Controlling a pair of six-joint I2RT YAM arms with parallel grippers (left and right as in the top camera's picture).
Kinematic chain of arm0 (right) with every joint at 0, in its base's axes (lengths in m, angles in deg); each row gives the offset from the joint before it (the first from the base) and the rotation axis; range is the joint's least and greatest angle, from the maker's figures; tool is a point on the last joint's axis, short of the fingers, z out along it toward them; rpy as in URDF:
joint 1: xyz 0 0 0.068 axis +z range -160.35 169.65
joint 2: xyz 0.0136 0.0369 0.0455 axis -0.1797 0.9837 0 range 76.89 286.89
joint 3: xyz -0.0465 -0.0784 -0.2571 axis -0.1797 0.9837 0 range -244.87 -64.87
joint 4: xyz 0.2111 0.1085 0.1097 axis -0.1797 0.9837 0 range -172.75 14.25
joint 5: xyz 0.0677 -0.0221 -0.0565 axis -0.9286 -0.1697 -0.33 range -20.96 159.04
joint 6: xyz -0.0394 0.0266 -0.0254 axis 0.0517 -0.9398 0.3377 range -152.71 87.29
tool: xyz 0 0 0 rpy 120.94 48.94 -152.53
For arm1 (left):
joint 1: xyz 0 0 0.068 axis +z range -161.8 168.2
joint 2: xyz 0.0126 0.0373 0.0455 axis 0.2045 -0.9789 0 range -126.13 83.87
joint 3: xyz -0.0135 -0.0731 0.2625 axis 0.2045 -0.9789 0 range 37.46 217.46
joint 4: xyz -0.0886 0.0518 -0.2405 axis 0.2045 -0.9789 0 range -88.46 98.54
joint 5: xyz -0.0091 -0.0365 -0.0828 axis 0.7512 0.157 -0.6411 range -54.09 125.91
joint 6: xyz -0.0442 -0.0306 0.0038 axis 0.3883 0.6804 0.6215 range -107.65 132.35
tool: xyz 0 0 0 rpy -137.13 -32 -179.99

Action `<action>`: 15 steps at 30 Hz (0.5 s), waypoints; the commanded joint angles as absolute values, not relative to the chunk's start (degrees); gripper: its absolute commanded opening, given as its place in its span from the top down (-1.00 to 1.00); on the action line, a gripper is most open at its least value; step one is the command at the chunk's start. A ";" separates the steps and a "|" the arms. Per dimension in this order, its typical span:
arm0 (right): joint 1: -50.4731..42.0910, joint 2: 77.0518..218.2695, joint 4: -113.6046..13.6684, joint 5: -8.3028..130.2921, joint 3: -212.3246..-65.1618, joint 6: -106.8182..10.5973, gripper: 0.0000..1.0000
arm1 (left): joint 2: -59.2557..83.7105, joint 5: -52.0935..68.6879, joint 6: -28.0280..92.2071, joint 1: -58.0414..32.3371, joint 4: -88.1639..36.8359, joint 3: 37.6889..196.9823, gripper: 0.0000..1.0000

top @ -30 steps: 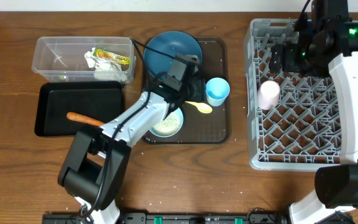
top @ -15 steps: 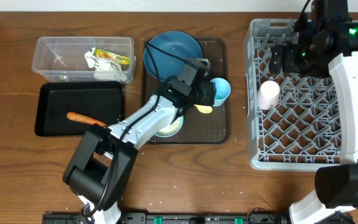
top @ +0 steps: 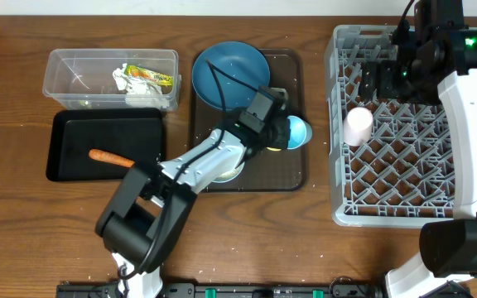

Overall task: Sort waste into correct bins and load items into the dishwasher rack
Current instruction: 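Reach the left gripper to the blue cup and grasp it, then lift the blue cup and pass it to the right gripper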

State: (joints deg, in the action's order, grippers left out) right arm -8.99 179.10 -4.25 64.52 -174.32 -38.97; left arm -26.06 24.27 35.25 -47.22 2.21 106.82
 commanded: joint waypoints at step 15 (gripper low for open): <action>-1.05 178.71 -27.20 17.86 -163.80 -20.11 -0.98 | -5.90 -28.93 34.90 -26.61 -8.17 108.22 0.88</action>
State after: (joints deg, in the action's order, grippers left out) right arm -2.91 179.10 -24.82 33.60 -166.18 -25.97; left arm -5.92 -9.47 35.23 -28.93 -7.80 107.04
